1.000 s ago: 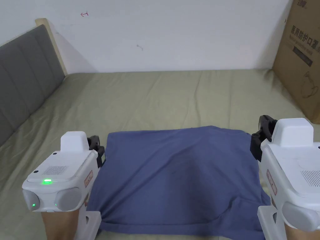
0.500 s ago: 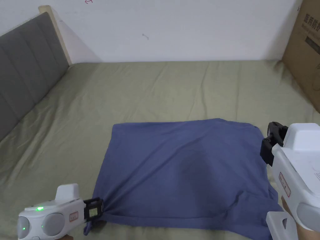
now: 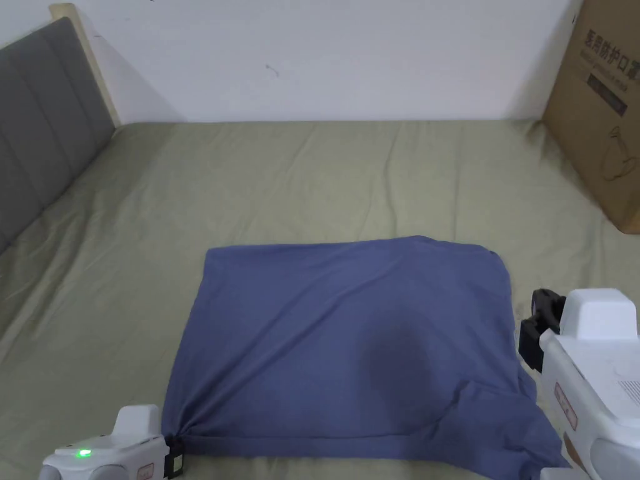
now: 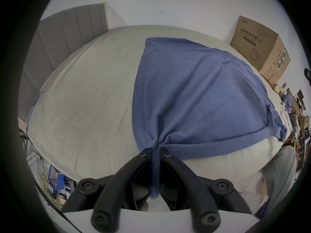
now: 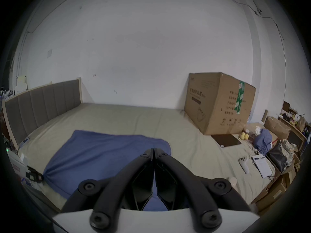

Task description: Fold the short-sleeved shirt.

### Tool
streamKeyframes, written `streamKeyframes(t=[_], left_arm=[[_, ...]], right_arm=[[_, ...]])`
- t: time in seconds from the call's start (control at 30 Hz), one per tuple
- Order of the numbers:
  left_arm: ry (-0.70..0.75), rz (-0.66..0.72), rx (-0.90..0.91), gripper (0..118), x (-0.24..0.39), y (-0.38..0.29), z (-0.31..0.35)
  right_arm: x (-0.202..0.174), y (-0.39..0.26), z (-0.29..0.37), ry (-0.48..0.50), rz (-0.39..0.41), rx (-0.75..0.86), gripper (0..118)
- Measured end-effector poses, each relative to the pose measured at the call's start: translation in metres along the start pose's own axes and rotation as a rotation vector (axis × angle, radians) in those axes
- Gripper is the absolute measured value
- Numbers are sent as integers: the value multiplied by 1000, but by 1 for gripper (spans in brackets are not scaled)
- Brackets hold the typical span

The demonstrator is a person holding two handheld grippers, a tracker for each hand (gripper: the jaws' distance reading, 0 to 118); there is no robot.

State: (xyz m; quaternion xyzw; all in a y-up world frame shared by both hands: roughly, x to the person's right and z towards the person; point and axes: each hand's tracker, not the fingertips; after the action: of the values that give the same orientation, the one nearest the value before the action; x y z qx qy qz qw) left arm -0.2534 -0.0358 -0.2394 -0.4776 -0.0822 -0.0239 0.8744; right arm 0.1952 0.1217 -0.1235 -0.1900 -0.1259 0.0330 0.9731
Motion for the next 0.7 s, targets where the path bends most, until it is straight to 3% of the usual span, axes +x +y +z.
streamKeyframes(t=[0.03, 0.07, 0.13, 0.17, 0.2, 0.3, 0.43, 0.53, 0.57, 0.67, 0.7], left_arm=[[-8, -2, 10, 6, 1, 0, 3], [-4, -2, 17, 5, 2, 0, 6], [0, -14, 40, 5, -2, 2, 8], [0, -18, 47, 5, -3, 3, 10], [1, -23, 54, 5, -2, 4, 12], [-2, -22, 71, 5, 7, 11, 27], [-3, -20, 78, 5, 0, 13, 21], [-3, -14, 78, 5, -2, 13, 20], [-4, -12, 77, 5, -4, 13, 18], [-5, -3, 73, 5, -8, 13, 14], [-5, 1, 72, 5, -9, 14, 13]], right_arm=[[5, -8, -3, 5, 2, -53, 7], [9, -17, -6, -12, 7, -96, 21], [18, -41, -16, -1, 4, -236, 75], [23, -54, -21, 2, -5, -305, 91], [25, -68, -25, 13, -38, -352, 98], [31, -107, -33, 31, -90, -467, 98], [27, -145, -47, 25, -71, -613, 96], [36, -172, -61, 40, -114, -663, 85], [36, -174, -62, 43, -121, -668, 75], [36, -176, -61, 79, -144, -673, 19], [36, -174, -60, 84, -145, -669, 7]])
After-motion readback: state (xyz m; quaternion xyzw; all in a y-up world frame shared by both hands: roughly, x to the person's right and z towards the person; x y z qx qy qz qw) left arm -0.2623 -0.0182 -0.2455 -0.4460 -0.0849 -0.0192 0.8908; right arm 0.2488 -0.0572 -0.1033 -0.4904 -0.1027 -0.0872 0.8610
